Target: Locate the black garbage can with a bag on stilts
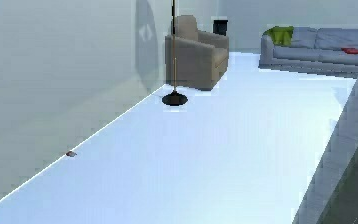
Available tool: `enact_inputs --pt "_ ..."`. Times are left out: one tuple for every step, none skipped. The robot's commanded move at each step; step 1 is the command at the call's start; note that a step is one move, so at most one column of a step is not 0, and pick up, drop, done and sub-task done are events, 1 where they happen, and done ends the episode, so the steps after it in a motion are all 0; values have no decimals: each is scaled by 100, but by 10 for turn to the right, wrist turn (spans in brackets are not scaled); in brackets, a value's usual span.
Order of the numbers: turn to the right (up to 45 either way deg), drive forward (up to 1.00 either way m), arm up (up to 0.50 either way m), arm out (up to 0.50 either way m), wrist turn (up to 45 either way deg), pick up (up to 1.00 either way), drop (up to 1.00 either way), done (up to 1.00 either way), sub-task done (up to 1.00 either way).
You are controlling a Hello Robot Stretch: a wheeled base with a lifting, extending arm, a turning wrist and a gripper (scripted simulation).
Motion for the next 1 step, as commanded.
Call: enact_inputs --pt "30 0 0 0 0 0 0 0 0"
